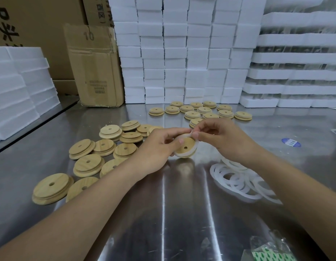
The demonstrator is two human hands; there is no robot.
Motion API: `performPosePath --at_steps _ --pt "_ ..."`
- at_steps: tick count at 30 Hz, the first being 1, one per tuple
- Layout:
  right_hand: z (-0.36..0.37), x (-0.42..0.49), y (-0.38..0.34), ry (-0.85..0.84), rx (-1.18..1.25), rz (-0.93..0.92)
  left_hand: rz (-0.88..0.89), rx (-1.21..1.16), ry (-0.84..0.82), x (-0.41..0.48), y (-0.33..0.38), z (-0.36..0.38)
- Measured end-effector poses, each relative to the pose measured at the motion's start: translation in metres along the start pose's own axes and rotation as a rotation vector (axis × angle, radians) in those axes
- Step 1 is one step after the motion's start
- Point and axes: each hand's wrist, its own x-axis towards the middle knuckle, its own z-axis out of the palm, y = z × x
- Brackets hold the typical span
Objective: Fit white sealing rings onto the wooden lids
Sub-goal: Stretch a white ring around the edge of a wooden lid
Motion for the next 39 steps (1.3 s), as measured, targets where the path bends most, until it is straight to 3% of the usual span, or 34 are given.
performPosePath --at_steps 18,23,26,30,39 --pt "-0.011 -0.002 0.004 -0.177 -0.131 0.062 0.051 0.038 0.065 -0.001 -0.005 0.002" --pt "-0.008 -0.002 0.001 -0.085 -0.014 0.115 0.037 -0.041 0.113 -0.001 -0.004 0.002" --pt "-0.005 -0.002 -0.003 -0.013 0.031 0.044 0.027 -0.076 0.121 -0.001 -0.002 0.003" --pt "0.002 -0.003 -0.006 -0.028 0.019 -0.039 0.038 -0.045 0.115 -0.001 -0.004 0.007" --pt "-0.007 0.0 0.002 -0.074 -0.135 -0.021 -0.084 -0.125 0.161 0.0 -0.007 0.002"
